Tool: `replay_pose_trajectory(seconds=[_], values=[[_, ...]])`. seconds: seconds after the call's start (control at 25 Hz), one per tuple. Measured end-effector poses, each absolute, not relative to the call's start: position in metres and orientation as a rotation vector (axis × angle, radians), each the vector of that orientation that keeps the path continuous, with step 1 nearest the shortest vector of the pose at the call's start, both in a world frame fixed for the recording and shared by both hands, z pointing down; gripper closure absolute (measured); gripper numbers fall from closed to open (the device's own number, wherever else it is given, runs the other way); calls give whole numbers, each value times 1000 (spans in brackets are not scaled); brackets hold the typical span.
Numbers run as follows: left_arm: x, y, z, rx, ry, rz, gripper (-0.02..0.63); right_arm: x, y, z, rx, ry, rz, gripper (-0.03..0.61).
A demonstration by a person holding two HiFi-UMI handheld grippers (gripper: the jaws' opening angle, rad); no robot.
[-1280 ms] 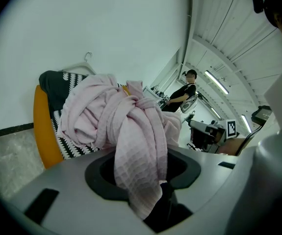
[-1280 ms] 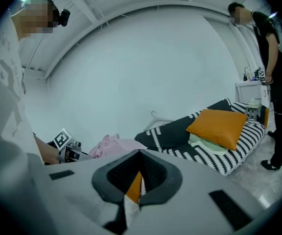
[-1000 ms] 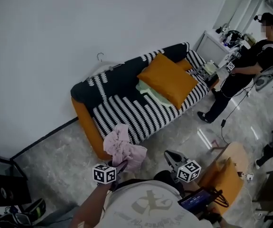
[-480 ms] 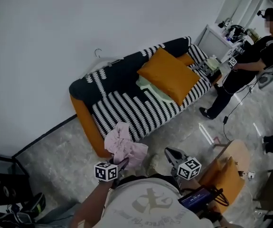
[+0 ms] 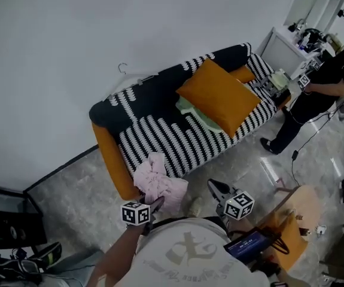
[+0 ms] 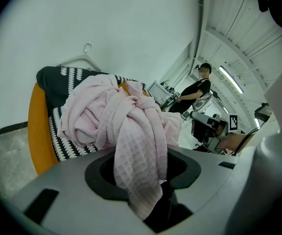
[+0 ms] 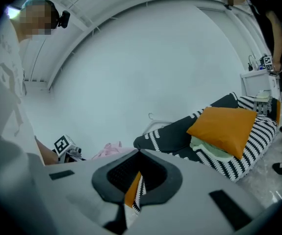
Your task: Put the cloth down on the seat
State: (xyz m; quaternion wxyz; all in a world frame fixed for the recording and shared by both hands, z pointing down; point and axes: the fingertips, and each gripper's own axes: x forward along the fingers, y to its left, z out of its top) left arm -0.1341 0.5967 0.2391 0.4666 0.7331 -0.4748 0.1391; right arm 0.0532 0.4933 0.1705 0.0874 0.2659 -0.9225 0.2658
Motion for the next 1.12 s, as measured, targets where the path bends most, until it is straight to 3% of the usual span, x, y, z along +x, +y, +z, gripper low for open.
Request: replay_pose_trajectory(seconds=[0.68, 1.12], values=[[-112, 515, 216, 1696, -1359, 314, 423, 89, 397, 174, 607, -2821, 846, 563], [-122, 463, 239, 1667, -1316, 344, 423, 73, 359, 189, 623, -2775, 901, 563]])
